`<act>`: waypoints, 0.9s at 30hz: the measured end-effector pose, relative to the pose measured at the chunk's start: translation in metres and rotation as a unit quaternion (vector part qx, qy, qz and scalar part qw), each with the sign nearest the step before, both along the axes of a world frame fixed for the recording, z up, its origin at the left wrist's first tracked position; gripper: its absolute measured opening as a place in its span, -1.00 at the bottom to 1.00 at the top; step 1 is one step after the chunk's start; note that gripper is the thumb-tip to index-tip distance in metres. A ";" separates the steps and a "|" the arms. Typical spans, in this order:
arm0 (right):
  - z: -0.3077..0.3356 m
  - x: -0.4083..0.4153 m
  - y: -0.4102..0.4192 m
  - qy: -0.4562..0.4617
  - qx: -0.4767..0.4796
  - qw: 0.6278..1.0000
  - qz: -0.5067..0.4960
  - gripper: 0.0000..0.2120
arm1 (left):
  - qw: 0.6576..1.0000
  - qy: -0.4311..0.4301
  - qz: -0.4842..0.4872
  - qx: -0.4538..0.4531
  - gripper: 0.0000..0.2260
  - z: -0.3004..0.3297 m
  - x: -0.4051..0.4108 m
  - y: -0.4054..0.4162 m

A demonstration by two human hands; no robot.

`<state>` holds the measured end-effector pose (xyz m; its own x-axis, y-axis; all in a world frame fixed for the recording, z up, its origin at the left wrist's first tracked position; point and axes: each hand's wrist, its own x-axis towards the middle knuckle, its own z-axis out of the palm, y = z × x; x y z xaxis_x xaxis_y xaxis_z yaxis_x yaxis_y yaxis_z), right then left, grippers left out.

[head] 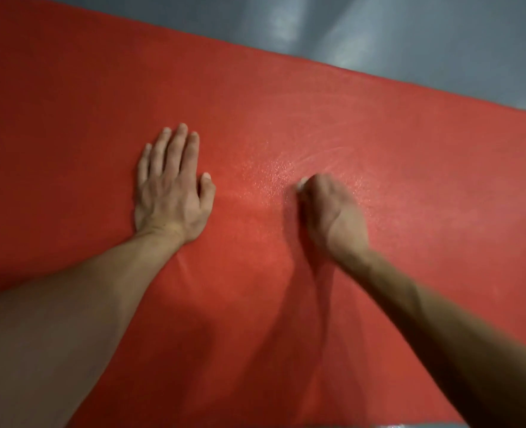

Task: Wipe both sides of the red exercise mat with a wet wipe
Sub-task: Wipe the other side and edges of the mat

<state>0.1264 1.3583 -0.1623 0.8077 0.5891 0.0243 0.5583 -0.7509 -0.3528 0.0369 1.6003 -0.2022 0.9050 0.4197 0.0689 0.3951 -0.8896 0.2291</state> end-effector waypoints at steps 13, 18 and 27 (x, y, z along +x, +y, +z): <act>-0.004 -0.003 -0.091 -0.015 -0.032 0.977 -0.209 -0.80 | 1.000 0.000 0.000 -0.005 -0.40 0.001 -0.002 -0.001; 0.004 -0.116 -0.048 0.046 -0.036 0.998 0.027 -0.88 | 1.000 -0.010 -0.001 -0.010 -0.41 0.002 -0.003 -0.001; 0.013 -0.086 -0.170 0.058 -0.091 0.959 -0.261 -0.81 | 1.000 -0.022 -0.004 -0.022 -0.43 0.001 -0.006 -0.001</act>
<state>0.0401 1.1878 -0.1493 0.9850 0.0892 -0.1477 0.0541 -0.9726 -0.2261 0.0306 1.5989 -0.2008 0.9053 0.4151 0.0897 0.3760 -0.8817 0.2850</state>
